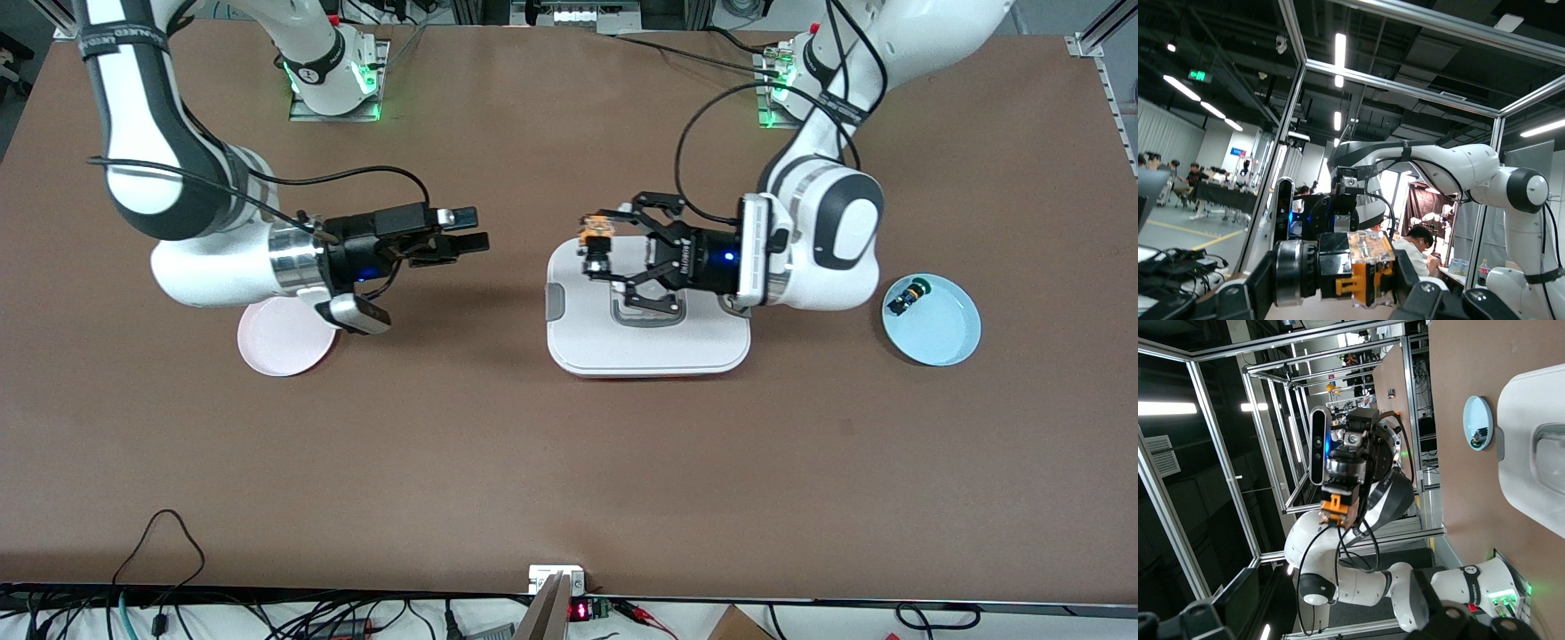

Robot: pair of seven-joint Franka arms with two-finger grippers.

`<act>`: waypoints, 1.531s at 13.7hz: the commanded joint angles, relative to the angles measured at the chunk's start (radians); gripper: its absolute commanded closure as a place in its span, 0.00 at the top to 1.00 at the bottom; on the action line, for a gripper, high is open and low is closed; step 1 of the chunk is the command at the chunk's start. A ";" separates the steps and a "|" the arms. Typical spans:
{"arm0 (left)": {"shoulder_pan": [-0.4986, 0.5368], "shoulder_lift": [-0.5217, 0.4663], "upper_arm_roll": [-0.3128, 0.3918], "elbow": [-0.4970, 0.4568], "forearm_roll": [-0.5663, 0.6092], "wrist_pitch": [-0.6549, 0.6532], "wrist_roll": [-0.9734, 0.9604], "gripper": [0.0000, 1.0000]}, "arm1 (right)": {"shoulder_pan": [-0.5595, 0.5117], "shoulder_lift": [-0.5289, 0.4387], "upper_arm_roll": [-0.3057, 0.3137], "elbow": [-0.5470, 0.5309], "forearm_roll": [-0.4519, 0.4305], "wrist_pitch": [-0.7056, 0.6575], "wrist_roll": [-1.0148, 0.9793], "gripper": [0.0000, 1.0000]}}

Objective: Transfer orange switch to right arm and place
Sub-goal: 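Carry the switch toward the right gripper while the right gripper approaches, then close the right gripper on the switch and open the left gripper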

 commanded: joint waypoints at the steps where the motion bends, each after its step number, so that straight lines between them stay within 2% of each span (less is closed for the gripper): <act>1: -0.007 0.003 -0.045 0.040 -0.009 0.097 -0.078 0.00 | 0.010 0.004 0.003 0.005 0.038 0.009 -0.009 1.00; 3: -0.008 0.003 -0.097 0.053 -0.009 0.208 -0.102 0.00 | 0.012 0.014 0.004 0.005 0.038 0.009 -0.009 1.00; 5: -0.018 0.004 -0.103 0.056 -0.001 0.228 -0.115 0.00 | 0.018 0.016 0.006 0.005 0.038 0.029 0.011 1.00; 9: -0.051 0.009 -0.122 0.100 0.002 0.318 -0.147 0.00 | 0.020 0.042 0.050 0.040 0.038 0.103 0.080 1.00; 17: -0.065 0.010 -0.122 0.102 0.058 0.351 -0.133 0.01 | 0.015 0.034 0.062 0.043 0.034 0.103 0.121 0.99; 18: -0.065 0.010 -0.120 0.100 0.058 0.351 -0.133 0.01 | 0.015 0.033 0.062 0.043 0.031 0.098 0.117 0.97; 19: -0.065 0.010 -0.122 0.100 0.058 0.351 -0.133 0.01 | 0.015 0.033 0.062 0.043 0.029 0.097 0.112 0.88; 21: -0.065 0.010 -0.122 0.100 0.055 0.351 -0.133 0.03 | 0.015 0.033 0.062 0.043 0.026 0.097 0.100 0.62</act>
